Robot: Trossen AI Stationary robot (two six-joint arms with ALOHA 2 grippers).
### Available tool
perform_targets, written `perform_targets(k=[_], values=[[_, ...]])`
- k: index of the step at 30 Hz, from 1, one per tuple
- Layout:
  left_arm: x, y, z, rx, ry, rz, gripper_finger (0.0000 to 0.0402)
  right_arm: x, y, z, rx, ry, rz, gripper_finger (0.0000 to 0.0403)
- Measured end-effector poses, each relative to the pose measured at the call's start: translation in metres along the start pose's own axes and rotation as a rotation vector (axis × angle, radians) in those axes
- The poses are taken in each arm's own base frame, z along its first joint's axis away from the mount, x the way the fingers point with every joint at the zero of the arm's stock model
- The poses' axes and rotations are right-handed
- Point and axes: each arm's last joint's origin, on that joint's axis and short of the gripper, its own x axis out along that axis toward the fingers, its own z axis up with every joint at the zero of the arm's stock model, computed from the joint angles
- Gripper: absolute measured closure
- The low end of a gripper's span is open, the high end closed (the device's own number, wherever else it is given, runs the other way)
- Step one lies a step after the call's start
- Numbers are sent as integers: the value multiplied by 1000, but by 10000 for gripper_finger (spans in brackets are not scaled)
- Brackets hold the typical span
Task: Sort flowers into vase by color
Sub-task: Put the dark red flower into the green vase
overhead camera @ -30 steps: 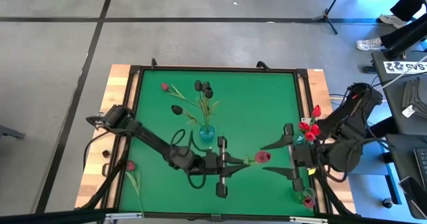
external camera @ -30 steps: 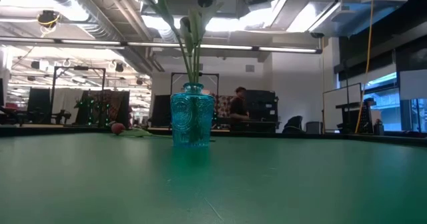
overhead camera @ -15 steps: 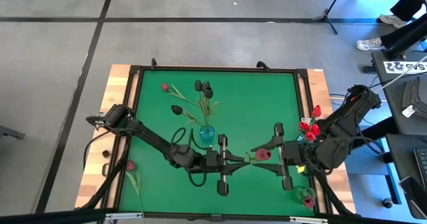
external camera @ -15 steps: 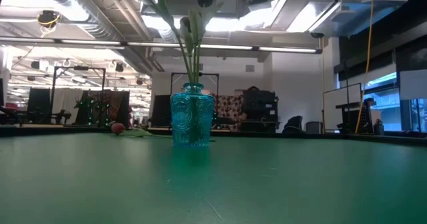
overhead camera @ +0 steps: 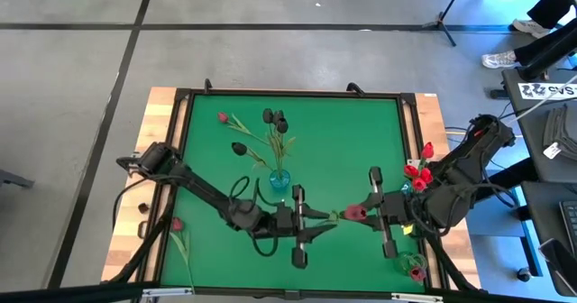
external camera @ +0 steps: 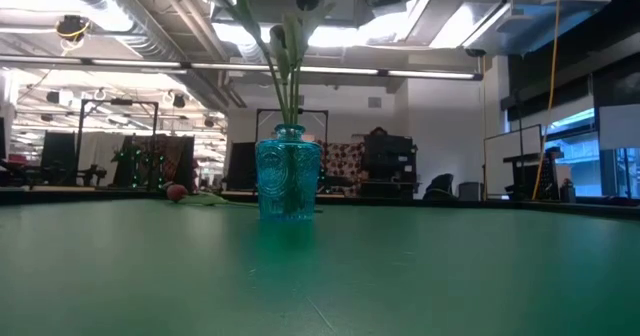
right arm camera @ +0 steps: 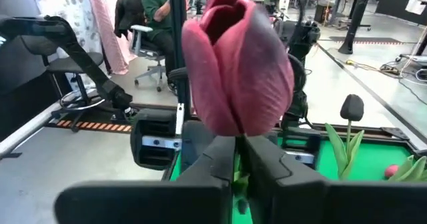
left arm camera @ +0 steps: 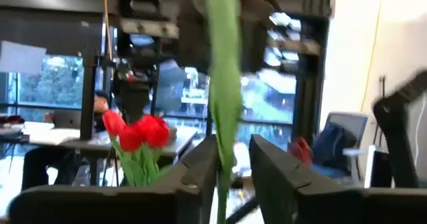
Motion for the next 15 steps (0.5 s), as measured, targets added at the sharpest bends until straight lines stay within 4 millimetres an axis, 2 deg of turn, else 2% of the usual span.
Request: perform_targets(k=[3,8,11,15], values=[[-12,-19,-4,32,79,-7,296,-11,-5,7,6,0,46,393],[-46,-61,-6,107,181,-25,279,-48,-21,47,68,64,222,391],[-65,-79,-1,103,193,29,278,-69,-25,65,56,129,473,388],[-84,-95,4,109,205,124,283,-93,-27,89,77,92,802,393]])
